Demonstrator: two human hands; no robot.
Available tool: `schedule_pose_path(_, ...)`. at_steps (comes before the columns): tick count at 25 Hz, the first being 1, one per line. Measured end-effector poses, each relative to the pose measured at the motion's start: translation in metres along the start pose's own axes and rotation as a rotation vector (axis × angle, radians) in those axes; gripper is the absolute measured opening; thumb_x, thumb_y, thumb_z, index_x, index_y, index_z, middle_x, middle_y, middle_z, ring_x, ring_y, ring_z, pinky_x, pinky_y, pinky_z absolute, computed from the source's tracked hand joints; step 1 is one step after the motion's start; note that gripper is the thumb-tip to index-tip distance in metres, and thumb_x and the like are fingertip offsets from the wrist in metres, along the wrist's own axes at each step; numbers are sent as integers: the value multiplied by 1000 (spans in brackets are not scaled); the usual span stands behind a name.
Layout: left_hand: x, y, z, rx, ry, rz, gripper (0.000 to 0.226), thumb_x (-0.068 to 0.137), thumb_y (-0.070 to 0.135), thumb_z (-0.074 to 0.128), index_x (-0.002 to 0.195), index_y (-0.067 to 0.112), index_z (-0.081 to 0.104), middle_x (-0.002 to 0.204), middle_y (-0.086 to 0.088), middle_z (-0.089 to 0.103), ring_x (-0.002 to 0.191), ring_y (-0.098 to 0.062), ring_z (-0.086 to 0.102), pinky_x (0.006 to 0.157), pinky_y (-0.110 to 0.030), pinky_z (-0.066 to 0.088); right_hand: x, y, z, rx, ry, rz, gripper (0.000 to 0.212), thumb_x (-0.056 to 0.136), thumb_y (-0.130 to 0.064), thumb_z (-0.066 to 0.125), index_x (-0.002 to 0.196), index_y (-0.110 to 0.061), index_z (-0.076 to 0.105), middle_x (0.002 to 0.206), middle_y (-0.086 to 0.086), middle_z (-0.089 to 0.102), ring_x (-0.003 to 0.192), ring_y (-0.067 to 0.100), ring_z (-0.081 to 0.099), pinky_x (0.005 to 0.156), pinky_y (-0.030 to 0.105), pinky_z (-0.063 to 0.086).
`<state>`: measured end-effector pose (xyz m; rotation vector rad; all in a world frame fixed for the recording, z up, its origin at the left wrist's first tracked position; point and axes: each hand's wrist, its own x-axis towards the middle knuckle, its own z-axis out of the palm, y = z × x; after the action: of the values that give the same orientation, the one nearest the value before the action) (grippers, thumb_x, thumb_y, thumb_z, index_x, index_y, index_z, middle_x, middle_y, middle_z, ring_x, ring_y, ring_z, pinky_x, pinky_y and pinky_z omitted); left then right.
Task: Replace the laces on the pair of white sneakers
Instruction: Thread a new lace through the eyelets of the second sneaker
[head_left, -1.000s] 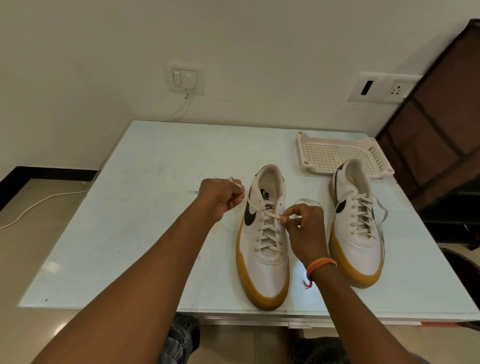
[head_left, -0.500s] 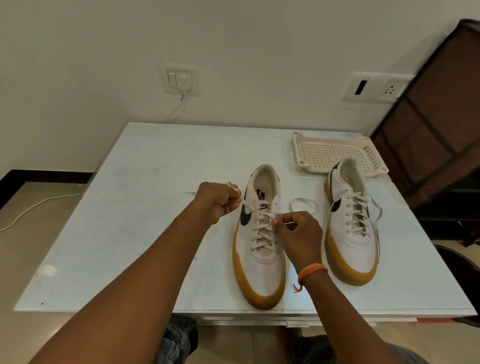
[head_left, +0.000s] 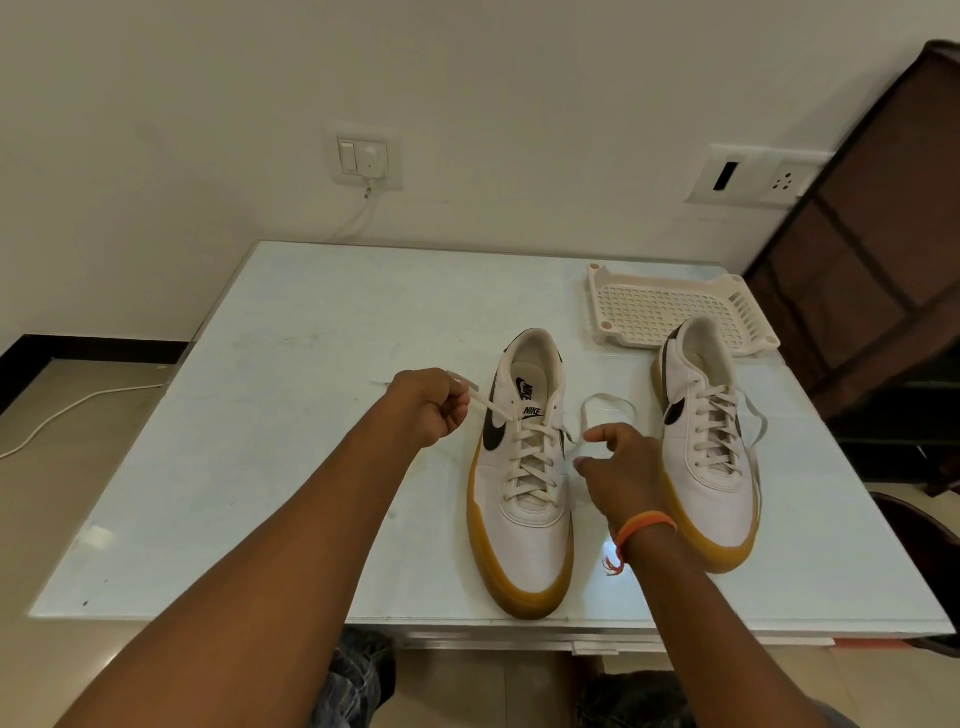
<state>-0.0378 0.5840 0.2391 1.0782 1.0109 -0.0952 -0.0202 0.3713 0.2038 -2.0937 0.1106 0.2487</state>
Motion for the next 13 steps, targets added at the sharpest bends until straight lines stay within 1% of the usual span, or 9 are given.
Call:
schedule_pose_path(1,2,-1,-1,-6,4,-15,26,97,-2,51,73,1,61,72,-10,55,60,-11,51,53,-20,47,-2,-3,-1,-75,102,-155,34,81,8,60,103,-17,62,117,9,46,85,15,56,74,17,43)
schedule_pose_path(2,3,-2,-2,-2,5,-26,26,97,-2,52,72,1,61,71,-10,55,60,-10,51,51,-19,47,-7,-9,-2,-115,143,-338,43,79,12,57,110,-17,61,121,9,42,82,9,53,71,10,41)
schedule_pose_path(4,3,-5,-2,17,20,-29,24,95,-2,55,72,2,60,70,-9,56,59,-10,51,45,-18,48,-5,-15,0,-296,94,-686,51,78,13,58,119,-17,60,130,12,38,80,9,53,69,12,46)
schedule_pose_path(5,4,-6,-2,24,30,-27,22,95,-2,56,73,2,60,70,-10,56,58,-10,51,42,-17,47,-2,-14,2,-435,45,-789,51,77,11,62,120,-17,61,134,14,36,80,15,54,67,20,51)
schedule_pose_path(7,5,-2,-3,23,47,-24,17,94,-1,57,78,0,61,71,-10,57,57,-10,52,38,-17,46,2,-10,7,-648,6,-821,46,75,5,70,113,-19,62,136,15,38,78,23,56,60,30,53)
schedule_pose_path(9,7,4,-5,21,74,-19,7,94,0,58,91,-2,64,73,-11,58,58,-10,52,37,-16,45,5,-4,10,-654,25,-791,43,75,6,69,106,-21,61,128,13,41,73,22,54,54,32,51)
schedule_pose_path(10,7,5,-6,30,82,-15,8,94,0,58,98,-3,64,74,-11,58,58,-11,53,39,-17,47,7,-2,10,-625,25,-799,42,75,8,67,105,-21,61,125,13,42,72,22,54,55,32,52)
schedule_pose_path(12,5,5,-6,84,122,23,18,93,2,61,110,-4,61,79,-12,59,63,-14,56,48,-21,52,9,-2,8,-464,-43,-752,46,80,9,62,115,-20,59,123,10,42,82,23,57,68,36,56)
schedule_pose_path(13,6,3,-5,111,158,55,27,93,3,61,119,-2,54,87,-14,60,70,-16,60,55,-25,55,8,-4,6,-339,-109,-664,54,82,9,59,126,-22,54,125,7,41,91,22,57,78,39,56)
